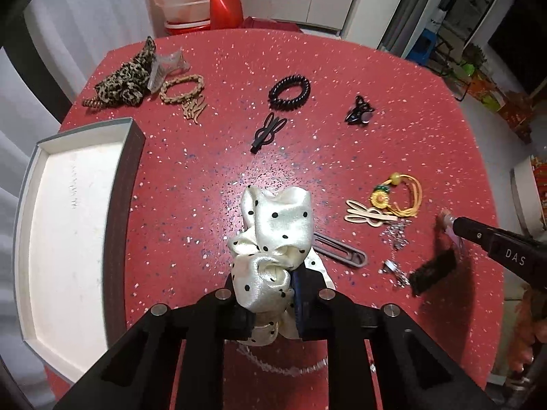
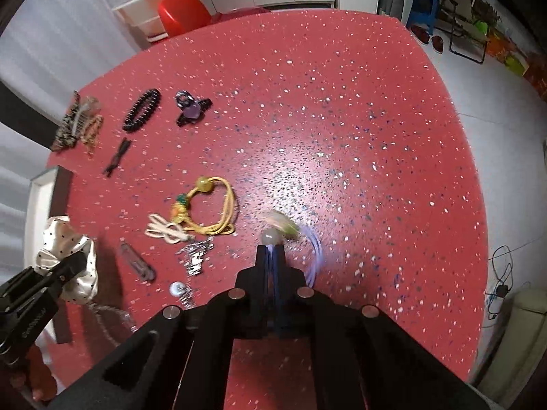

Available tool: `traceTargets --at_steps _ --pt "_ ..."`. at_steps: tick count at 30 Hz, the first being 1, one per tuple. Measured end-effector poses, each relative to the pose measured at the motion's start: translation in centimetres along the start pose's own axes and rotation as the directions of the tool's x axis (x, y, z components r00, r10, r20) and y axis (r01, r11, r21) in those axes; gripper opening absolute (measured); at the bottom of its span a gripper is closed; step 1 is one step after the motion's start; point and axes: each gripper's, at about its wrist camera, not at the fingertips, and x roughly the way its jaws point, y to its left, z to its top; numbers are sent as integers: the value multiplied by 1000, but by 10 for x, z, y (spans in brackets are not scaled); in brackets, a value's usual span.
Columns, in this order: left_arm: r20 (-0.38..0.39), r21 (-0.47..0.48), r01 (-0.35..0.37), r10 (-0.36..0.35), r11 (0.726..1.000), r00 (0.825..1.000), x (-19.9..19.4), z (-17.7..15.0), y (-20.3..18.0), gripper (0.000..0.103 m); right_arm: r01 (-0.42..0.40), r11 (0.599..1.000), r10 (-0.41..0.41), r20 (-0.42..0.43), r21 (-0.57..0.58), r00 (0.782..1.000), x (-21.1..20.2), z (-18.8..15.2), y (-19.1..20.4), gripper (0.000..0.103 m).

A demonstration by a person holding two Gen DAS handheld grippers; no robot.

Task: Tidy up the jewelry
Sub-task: 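Close the left tool on the scrunchie while the right tool grasps the lavender hair tie, then carry the scrunchie in the left tool and hair tie in the right tool into the white tray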

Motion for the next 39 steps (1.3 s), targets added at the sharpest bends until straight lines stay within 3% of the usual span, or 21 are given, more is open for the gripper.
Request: traceTargets --at_steps 12,21,30,39 --pt "35 -6 6 -6 1000 999 -45 -15 16 19 -57 998 56 3 32 998 -39 -27 23 2" --pt "38 -55 8 -6 998 999 -76 -39 49 19 -89 996 89 -1 14 996 -68 -44 59 2" --pt "57 -127 -25 32 992 998 -101 -64 103 19 -147 988 146 -11 -50 989 -84 -46 123 2" --pt "70 -234 -80 98 969 993 -116 -82 171 19 -209 960 203 -47 -184 978 -86 -38 214 2"
